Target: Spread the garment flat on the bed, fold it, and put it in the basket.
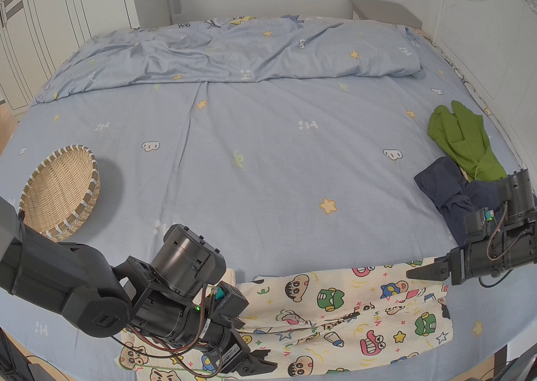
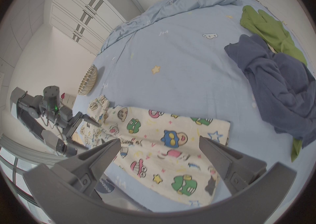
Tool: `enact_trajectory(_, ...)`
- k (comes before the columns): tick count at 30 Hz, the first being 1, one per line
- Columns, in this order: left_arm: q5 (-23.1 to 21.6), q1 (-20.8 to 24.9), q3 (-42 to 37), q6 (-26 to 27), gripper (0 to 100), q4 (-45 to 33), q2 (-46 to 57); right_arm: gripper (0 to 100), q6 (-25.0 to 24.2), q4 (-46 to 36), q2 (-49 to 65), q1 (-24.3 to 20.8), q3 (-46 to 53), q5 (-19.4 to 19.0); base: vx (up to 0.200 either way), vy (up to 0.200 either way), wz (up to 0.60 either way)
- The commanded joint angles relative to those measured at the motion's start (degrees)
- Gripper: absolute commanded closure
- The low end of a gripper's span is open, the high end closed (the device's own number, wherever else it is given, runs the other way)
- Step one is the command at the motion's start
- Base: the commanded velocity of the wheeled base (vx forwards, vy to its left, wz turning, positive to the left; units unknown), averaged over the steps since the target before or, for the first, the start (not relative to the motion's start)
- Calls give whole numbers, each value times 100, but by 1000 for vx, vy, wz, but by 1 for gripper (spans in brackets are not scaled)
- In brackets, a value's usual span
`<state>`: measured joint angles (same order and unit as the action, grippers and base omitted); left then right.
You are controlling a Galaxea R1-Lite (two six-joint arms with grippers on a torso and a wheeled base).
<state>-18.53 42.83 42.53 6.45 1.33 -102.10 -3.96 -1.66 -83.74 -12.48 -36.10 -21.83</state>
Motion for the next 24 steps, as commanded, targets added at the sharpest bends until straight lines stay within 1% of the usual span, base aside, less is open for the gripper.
enact_trajectory(1,-2,-11,9,-3,0,8,85,0,-8,456,-1233,27,6,-23,0,0,0)
enact_trajectory(4,-2,-11,9,-3,0,-1,137,0,-17,447,-1224,9,129,-5,0,0,0)
enact_trajectory(7,-2,-11,9,-3,0,-1,146,0,1,438,-1083,-9,454,-5,0,0,0)
enact_trajectory(14,-2,-29,18,-3,0,-1,137,0,-8,447,-319,62,1114,12,0,0,0)
enact_trajectory(20,-2,-29,18,-3,0,8,137,0,53,491,-64,282,1667,30,0,0,0)
enact_trajectory(24,-2,-37,36,-3,0,8,146,0,80,509,-81,545,1852,12,0,0,0)
